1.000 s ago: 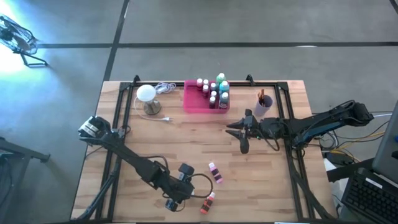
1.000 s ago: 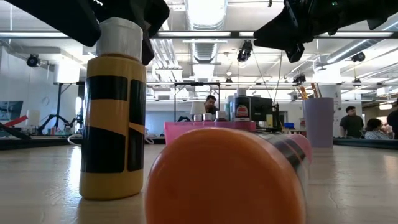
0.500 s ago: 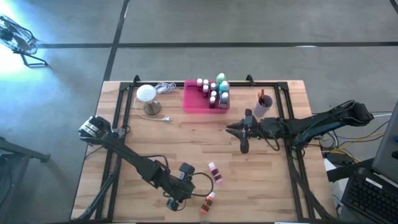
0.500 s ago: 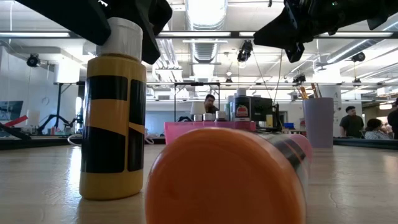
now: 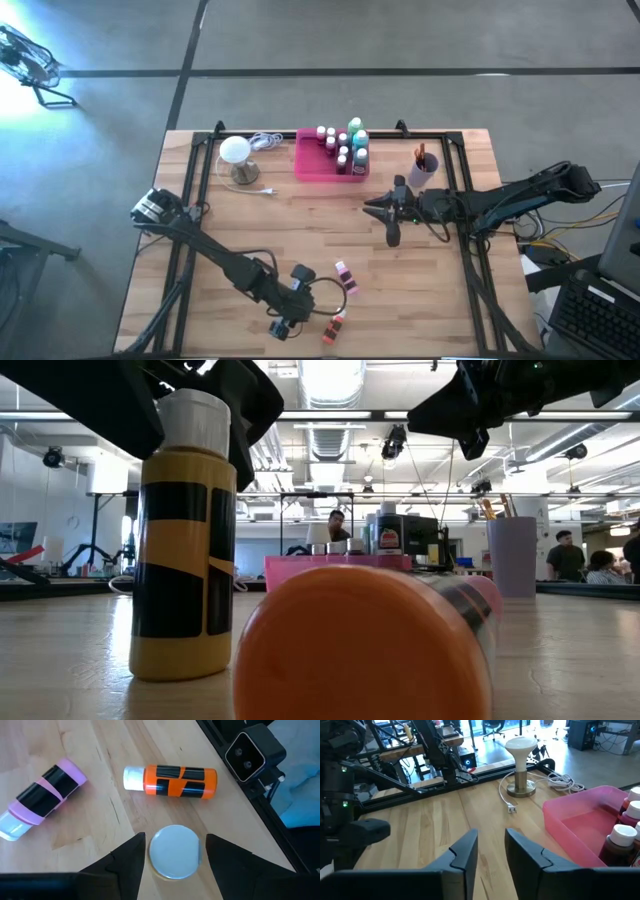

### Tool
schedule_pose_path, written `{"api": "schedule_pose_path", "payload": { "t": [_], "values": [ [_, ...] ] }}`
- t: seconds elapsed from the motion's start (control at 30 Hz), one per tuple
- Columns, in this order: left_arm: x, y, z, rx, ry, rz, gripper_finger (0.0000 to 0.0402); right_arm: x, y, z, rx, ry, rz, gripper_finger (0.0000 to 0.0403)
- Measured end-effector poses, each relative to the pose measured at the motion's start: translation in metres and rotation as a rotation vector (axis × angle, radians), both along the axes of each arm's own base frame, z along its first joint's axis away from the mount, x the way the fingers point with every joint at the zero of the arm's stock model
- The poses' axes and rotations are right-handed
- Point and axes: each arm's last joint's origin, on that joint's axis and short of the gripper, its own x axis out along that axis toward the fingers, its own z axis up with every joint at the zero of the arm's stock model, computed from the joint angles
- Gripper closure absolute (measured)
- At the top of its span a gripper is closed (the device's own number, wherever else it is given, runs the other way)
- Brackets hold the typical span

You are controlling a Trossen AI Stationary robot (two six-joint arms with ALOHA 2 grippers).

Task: Pick & Place Paint Supplies
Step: Put the yellow black paint bottle into the pink bin

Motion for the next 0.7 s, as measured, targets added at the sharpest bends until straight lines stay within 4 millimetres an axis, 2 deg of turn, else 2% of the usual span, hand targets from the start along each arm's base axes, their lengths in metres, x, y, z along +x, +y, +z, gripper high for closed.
{"api": "schedule_pose_path", "payload": {
  "t": [0.27, 0.57, 0.7],
  "values": [
    [-0.0001, 0.0002, -0.0002, -0.001, 0.004, 0.002, 0.0194, 0.0, 0.0, 0.0, 0.001, 0.0, 0.0, 0.0288],
    [0.0, 0.0002, 0.0001, 0.011, -0.005, -0.01, 0.0253, 0.0, 0.0, 0.0, 0.0, 0.0, 0.0, 0.0273],
    [0.0005, 0.0, 0.0013, 0.008, -0.014, -0.009, 0.0263, 0.0, 0.0, 0.0, 0.0, 0.0, 0.0, 0.0267]
  ]
}}
